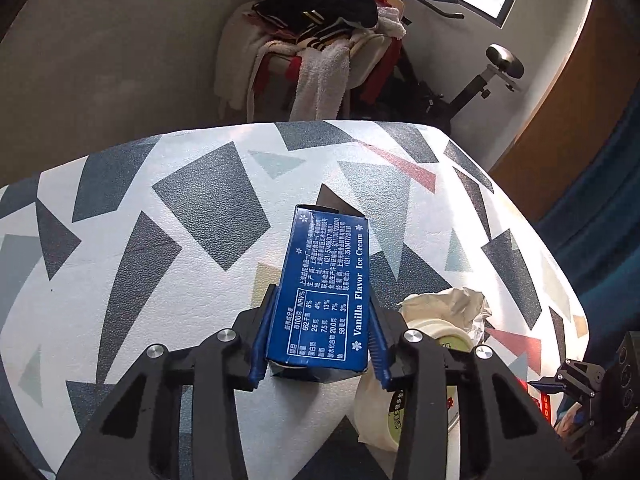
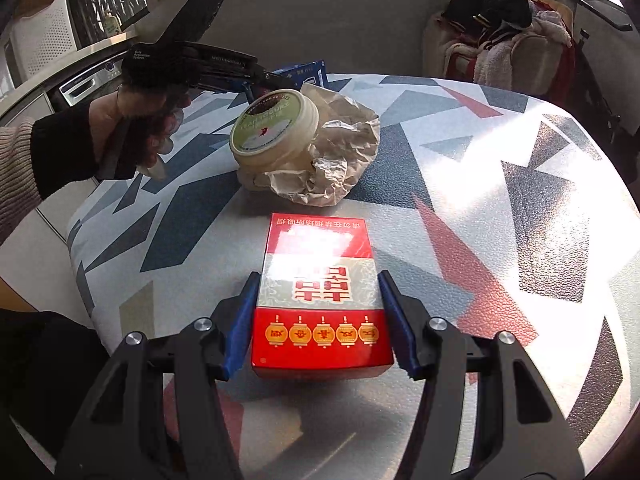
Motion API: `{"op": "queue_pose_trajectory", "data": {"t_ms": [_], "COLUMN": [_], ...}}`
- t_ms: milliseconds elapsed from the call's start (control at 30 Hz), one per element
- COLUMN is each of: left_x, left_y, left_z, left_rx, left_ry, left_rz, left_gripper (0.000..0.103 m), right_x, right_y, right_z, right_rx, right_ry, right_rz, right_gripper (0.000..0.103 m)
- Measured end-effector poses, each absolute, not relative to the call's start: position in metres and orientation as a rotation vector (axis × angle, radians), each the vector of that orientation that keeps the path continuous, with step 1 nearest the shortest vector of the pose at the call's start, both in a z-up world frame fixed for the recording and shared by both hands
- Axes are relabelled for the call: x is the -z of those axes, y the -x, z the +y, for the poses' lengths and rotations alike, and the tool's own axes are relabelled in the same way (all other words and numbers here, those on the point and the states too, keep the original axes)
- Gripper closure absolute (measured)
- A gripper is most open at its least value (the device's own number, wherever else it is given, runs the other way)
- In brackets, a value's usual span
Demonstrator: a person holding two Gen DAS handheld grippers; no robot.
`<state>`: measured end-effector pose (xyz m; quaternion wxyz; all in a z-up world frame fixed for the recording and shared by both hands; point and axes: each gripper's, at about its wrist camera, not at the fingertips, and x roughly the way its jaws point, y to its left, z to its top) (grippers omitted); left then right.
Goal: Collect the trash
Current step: 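Grasp the blue ice cream box with the left tool while the right holds the red box, then carry the blue box and red box down over the brown bin with both tools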
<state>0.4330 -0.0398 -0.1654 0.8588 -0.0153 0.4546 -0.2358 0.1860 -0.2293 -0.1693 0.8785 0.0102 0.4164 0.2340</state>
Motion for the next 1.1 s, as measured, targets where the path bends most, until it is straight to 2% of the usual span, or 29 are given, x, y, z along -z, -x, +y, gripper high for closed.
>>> {"op": "queue_pose_trajectory", "data": {"t_ms": [267, 500, 1100], "left_x": [0.126, 0.101, 0.122], "left_y": [-0.391, -0.316, -0.112], "left_z": [-0.006, 0.004, 0.002], "left_rx": [0.459, 0.469, 0.538], "left_ry": [0.016, -0.062, -0.025], "left_rz": [0.872, 0.818, 0.811], "left_gripper": [0.065, 0.065, 0.065], "right_x": [0.158, 0.145, 0.116], "right_y": [-0.176, -0.159, -0.084], "right_z": [-0.228, -0.22, -0.195], "right_rx": [-0.478, -0.488, -0.531], "right_ry": [-0.022, -0.017, 0.007], "right_rz": [0.849, 0.827, 0.779], "right_gripper": [0.044, 0.044, 0.044]}}
